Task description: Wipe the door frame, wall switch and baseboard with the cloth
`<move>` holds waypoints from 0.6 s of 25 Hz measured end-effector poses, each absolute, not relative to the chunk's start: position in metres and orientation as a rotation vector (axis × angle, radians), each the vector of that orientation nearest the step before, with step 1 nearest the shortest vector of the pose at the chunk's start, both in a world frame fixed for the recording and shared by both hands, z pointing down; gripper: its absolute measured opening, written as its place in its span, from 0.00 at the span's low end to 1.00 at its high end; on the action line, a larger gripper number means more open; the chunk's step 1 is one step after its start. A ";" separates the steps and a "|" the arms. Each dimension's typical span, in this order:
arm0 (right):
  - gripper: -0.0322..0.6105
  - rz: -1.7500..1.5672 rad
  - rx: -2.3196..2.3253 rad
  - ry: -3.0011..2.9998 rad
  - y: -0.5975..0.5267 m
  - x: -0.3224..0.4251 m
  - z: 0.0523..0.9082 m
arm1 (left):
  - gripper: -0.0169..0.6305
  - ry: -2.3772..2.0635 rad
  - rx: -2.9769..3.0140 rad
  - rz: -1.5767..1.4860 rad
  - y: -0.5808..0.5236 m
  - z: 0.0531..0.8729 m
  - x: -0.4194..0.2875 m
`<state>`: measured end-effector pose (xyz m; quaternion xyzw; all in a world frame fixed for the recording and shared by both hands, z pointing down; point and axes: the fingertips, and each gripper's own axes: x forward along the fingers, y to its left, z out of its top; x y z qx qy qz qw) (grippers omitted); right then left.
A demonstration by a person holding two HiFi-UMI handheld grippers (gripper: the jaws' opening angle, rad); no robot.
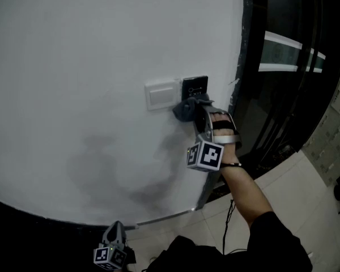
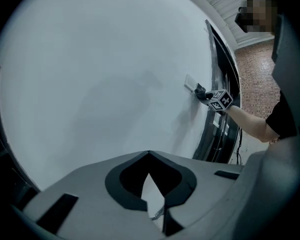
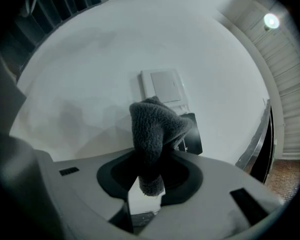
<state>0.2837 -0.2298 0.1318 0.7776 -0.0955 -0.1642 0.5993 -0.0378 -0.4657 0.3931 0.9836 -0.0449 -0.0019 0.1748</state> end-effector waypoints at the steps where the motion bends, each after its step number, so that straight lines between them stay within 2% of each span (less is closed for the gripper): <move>1: 0.21 -0.378 1.800 -0.230 -0.230 0.283 0.133 | 0.02 -0.118 2.778 -0.012 -0.465 0.394 -0.038; 7: 0.21 -0.444 1.847 -0.253 -0.220 0.261 0.119 | 0.02 -0.129 2.771 -0.005 -0.466 0.394 -0.040; 15: 0.21 -0.615 1.910 -0.172 -0.218 0.250 0.032 | 0.02 -0.152 2.784 -0.050 -0.469 0.384 -0.036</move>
